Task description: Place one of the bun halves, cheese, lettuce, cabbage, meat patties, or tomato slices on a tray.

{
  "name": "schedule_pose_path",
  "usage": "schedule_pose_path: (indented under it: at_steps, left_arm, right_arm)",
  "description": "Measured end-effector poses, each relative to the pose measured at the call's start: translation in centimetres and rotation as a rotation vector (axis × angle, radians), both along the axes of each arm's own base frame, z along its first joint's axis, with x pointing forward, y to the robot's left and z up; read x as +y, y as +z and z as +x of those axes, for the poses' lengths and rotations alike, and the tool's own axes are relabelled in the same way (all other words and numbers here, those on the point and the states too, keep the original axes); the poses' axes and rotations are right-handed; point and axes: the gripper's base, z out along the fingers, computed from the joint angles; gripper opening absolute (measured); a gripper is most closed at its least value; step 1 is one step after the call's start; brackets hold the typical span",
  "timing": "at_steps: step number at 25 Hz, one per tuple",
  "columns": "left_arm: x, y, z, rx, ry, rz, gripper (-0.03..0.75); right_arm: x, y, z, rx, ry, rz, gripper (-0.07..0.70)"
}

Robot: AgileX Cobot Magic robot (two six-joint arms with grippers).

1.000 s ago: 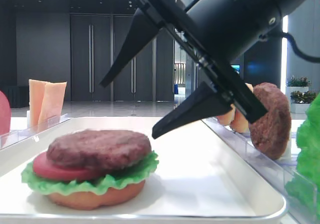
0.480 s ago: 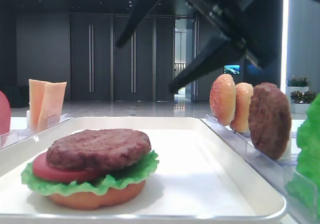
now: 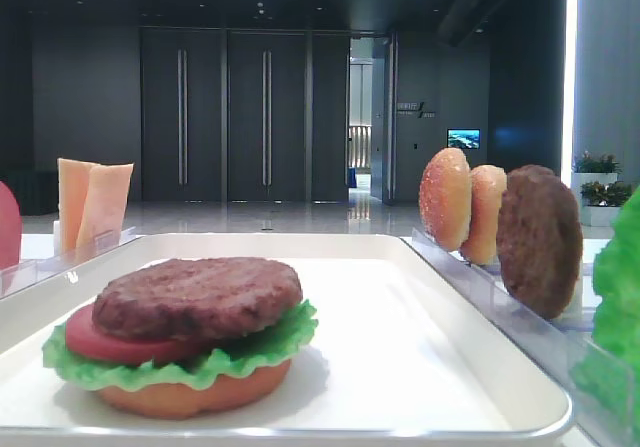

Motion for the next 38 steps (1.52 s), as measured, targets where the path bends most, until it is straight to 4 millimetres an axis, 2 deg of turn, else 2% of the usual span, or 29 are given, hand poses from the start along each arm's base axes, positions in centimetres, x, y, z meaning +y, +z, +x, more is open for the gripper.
schedule_pose_path:
  at_steps: [4, 8, 11, 21, 31, 34, 38]
  left_arm:
    - [0.0, 0.0, 0.0, 0.000, 0.000, 0.000, 0.692]
    - [0.0, 0.0, 0.0, 0.000, 0.000, 0.000, 0.692]
    - [0.0, 0.0, 0.0, 0.000, 0.000, 0.000, 0.692]
    - [0.0, 0.0, 0.0, 0.000, 0.000, 0.000, 0.692]
    - [0.0, 0.0, 0.0, 0.000, 0.000, 0.000, 0.692]
    - [0.0, 0.0, 0.0, 0.000, 0.000, 0.000, 0.692]
    - [0.0, 0.0, 0.0, 0.000, 0.000, 0.000, 0.692]
  right_arm:
    - [-1.2, 2.2, -0.2, -0.033, 0.043, -0.131, 0.473]
    - [-2.4, 2.9, -0.2, -0.019, 0.054, -0.233, 0.473]
    - [-4.0, 2.9, 0.4, 0.021, 0.016, -0.268, 0.473]
    - [-13.2, 2.8, 3.9, 0.074, -0.198, -0.322, 0.473]
    - [-20.6, 2.7, 4.7, 0.069, -0.320, -0.367, 0.473]
    - [-21.6, 2.7, 4.6, 0.075, -0.349, -0.372, 0.473]
    - [-21.6, 2.8, 4.6, 0.072, -0.343, -0.372, 0.473]
